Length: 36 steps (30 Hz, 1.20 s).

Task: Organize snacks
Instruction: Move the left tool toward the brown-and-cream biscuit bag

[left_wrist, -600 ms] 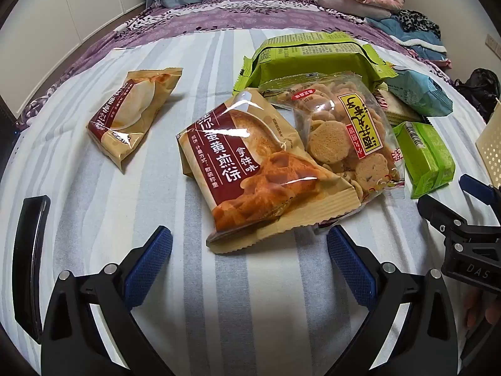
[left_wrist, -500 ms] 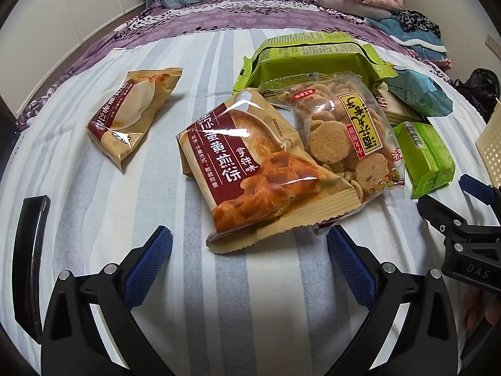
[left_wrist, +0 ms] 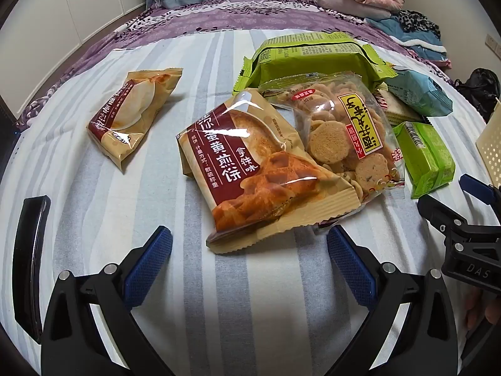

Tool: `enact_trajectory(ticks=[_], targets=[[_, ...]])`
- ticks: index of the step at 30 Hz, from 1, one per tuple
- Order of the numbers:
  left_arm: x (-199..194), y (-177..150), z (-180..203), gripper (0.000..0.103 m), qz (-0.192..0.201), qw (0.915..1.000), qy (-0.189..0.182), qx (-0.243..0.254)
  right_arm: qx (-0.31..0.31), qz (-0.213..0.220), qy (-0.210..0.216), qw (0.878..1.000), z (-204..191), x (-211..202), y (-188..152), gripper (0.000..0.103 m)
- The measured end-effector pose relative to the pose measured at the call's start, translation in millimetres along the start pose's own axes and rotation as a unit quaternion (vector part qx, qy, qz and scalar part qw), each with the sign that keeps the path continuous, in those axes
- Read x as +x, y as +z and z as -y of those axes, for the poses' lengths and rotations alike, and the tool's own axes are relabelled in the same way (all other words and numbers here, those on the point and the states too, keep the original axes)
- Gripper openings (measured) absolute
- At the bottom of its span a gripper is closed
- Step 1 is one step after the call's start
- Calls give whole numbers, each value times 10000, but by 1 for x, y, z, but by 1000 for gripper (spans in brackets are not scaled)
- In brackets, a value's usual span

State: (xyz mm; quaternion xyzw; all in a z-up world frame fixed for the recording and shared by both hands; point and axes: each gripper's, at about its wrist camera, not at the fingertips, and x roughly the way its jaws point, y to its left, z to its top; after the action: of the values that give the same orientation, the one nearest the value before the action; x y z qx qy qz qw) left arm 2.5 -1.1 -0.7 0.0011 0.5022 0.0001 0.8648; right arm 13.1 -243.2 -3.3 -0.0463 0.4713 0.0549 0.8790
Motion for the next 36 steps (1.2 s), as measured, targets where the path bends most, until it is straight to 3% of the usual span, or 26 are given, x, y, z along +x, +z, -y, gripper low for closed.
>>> enact_trajectory(ticks=[25, 31, 36], targets=[[-2, 0, 1, 101, 34, 10000, -10, -12, -72, -28, -42, 10000, 0, -1, 4, 98], [-18, -2, -17, 101, 254, 9986, -349, -300, 31, 26, 348, 9994, 7, -19, -7, 98], [-36, 8, -38, 101, 485, 9976, -291, -406, 18, 268, 454, 9986, 9, -36, -6, 98]])
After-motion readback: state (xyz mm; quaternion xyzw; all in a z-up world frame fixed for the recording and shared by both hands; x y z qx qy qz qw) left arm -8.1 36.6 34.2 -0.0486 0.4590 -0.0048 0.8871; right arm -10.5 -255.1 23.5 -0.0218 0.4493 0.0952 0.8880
